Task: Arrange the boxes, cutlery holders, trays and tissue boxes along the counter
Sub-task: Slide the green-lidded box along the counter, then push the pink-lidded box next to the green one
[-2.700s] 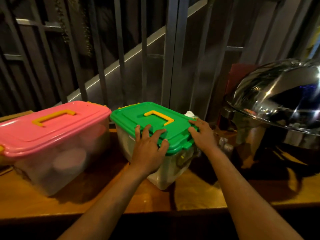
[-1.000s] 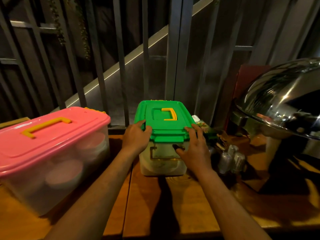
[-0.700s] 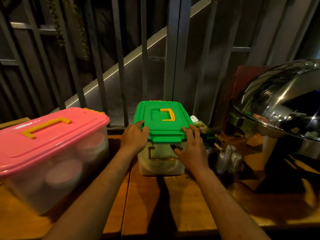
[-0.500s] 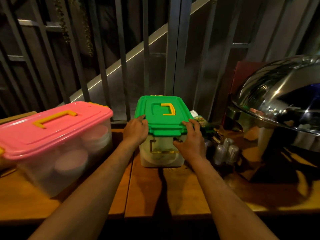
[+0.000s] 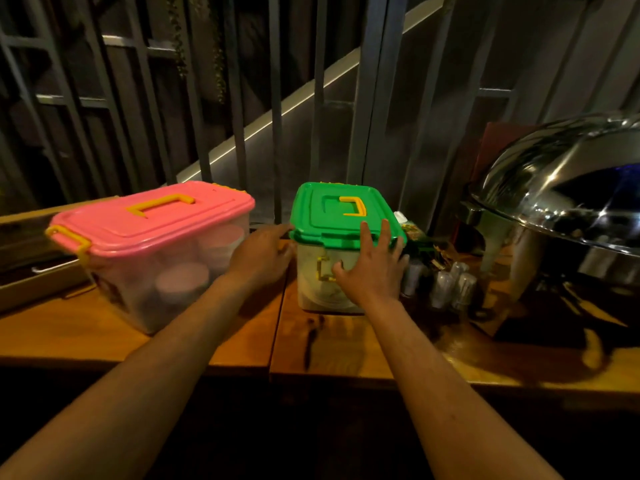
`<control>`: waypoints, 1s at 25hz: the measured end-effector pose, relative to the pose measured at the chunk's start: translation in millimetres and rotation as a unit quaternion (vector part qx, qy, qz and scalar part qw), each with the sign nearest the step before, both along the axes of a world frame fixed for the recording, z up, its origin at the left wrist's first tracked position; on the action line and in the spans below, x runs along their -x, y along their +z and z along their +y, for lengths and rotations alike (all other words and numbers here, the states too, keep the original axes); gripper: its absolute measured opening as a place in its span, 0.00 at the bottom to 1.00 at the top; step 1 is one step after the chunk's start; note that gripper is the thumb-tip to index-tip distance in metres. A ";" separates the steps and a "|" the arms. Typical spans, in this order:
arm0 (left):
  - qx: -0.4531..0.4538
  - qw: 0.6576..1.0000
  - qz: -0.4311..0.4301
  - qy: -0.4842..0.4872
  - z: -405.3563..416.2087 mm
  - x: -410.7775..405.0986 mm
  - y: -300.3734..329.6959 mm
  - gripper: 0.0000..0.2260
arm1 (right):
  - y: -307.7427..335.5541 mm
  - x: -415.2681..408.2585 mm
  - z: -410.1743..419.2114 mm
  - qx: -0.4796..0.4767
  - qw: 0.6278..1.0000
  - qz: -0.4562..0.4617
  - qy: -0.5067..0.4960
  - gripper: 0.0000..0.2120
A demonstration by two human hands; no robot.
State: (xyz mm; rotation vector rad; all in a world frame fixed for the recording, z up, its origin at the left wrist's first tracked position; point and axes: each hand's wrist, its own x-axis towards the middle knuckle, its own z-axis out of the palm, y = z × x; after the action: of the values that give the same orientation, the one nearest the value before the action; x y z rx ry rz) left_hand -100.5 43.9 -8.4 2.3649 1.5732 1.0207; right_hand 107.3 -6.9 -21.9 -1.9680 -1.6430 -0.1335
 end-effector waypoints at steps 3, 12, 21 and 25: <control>-0.080 0.994 0.054 0.054 -14.0 84.3 4.5 0.16 | 4.9 68.1 -7.5 -0.063 0.997 -0.018 0.050 0.40; -0.085 0.980 0.075 0.162 10.8 321.1 15.7 0.15 | 12.4 329.6 32.0 -0.050 0.960 0.049 0.272 0.31; 0.087 0.981 -0.090 0.146 69.5 338.7 6.8 0.24 | -7.9 351.0 49.7 -0.114 0.967 0.009 0.228 0.25; 0.095 0.981 -0.020 0.166 53.5 300.4 8.3 0.30 | -17.3 311.0 44.5 -0.204 0.959 0.031 0.193 0.21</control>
State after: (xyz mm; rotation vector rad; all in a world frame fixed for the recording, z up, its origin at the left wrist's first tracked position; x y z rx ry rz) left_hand -400.9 97.4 -0.2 1.9884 1.9971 0.9138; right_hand -203.7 37.6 -39.2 -1.3120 -1.7591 -0.2354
